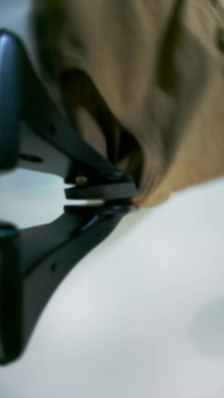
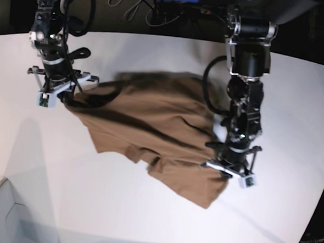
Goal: Layout the t-shirt on the table in an organized manner, then fold the t-shirt properly
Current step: 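Lift the shirt with both grippers and shake it out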
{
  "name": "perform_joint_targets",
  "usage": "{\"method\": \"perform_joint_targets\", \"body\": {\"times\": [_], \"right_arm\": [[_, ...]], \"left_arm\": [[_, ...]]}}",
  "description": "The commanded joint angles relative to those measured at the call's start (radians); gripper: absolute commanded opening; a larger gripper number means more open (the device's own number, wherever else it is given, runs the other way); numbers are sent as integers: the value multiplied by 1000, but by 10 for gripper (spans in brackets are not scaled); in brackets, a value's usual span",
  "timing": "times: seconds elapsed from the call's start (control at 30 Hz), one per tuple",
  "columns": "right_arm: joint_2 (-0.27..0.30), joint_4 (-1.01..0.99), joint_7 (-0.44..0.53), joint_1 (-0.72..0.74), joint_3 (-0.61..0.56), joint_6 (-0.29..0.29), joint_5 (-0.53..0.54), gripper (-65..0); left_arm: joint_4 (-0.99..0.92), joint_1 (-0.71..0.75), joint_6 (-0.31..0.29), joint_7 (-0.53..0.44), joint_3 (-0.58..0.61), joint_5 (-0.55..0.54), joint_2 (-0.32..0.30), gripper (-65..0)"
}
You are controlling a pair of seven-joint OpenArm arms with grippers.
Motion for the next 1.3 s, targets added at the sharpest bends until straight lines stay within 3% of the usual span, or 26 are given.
{"method": "perform_joint_targets", "body": {"times": [0.0, 0.1, 0.23, 0.37, 0.57, 0.83, 1.1, 1.27], "right_arm": [[6, 26, 26, 19, 20, 2, -2, -650], [6, 42, 21, 49, 57, 2, -2, -650], [4, 47, 20, 103, 103, 2, 0, -650], [3, 47, 20, 152, 119, 2, 0, -650], [3, 65, 20, 280, 112, 2, 1, -650], [3, 56, 15, 527, 109, 2, -6, -650], [9, -123, -49, 887, 108, 2, -8, -650], [23, -192, -48, 995, 112, 2, -48, -650]], "left_arm": [[108, -40, -22, -15, -4, -26, 3, -647], [321, -16, -22, 105, -30, -71, -28, -647], [449, -5, -25, 189, -105, -75, -28, -647], [513, 15, -27, 200, -178, -77, -28, -647], [553, -11, -28, 203, -185, -77, -28, -647], [531, -155, -28, 254, -182, -75, -17, -647], [284, -386, -28, 249, -129, -75, -18, -646], [192, -490, -30, 249, -129, -77, -18, -646]]}}
